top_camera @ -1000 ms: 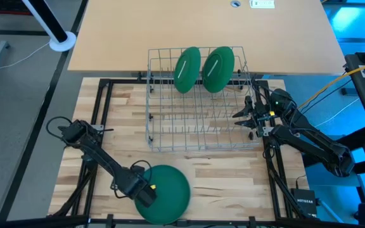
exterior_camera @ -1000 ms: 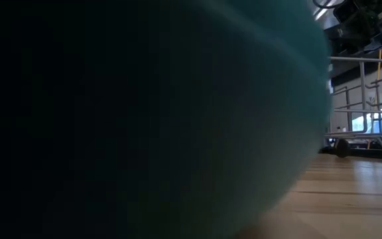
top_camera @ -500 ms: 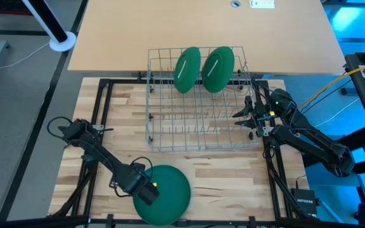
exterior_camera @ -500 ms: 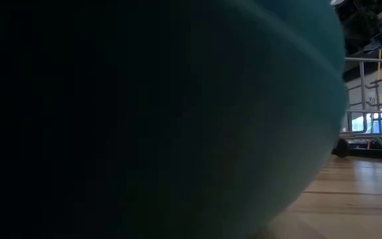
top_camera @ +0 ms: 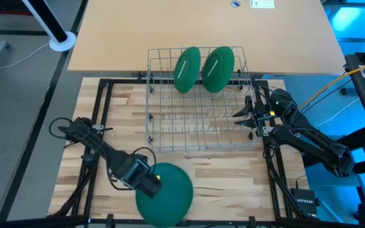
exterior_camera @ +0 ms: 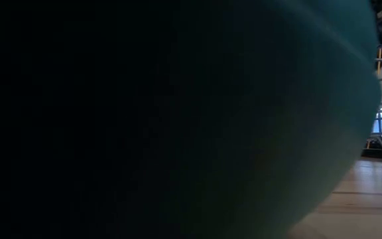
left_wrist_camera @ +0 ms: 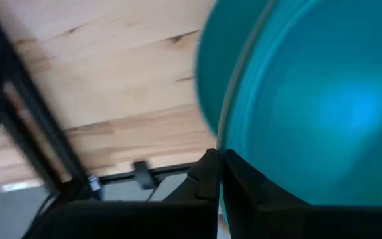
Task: Sort dishes
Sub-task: Put the green plate in the dish rack
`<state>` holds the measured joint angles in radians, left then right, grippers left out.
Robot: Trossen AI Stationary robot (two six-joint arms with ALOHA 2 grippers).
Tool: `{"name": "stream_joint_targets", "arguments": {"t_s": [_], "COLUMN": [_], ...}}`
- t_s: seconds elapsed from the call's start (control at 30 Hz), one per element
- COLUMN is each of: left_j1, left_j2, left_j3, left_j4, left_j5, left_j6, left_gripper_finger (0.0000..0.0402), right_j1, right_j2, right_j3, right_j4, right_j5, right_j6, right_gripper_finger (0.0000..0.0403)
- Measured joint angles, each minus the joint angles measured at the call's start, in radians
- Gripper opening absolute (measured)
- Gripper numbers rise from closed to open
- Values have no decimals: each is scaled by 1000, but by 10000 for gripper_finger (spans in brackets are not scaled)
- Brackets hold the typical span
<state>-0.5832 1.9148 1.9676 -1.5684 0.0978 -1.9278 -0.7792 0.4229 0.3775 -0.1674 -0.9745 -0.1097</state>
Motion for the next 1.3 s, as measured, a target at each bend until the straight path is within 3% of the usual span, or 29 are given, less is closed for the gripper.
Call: {"name": "stream_joint_targets", "arguments": {"t_s": [0.3,0.57,0.8,0.97,1.1,1.3], "left_j1": [51,95,148,199,237,302], "left_j2": [1,0,0,0,0,0], "left_j3": [74,160,235,266,285,330], "left_j4": [-3,28,39,38,39,44], "left_j5": [-32,-41,-88,-90,-89,-70], "left_j6": [78,188,245,310,356,423], "left_gripper_finger": [0,0,0,0,0,0], "right_j1": [0,0,0,0,2,2], "right_j2": [0,-2,-2,-2,-2,-2], "right_j3": [0,11,103,184,226,228], "right_j4": [68,290,470,527,529,533], "right_j5": [90,-61,-224,-326,-344,-454], "right_j6": [161,166,157,155,152,-48], "right_gripper_finger": [154,154,154,154,154,154]}}
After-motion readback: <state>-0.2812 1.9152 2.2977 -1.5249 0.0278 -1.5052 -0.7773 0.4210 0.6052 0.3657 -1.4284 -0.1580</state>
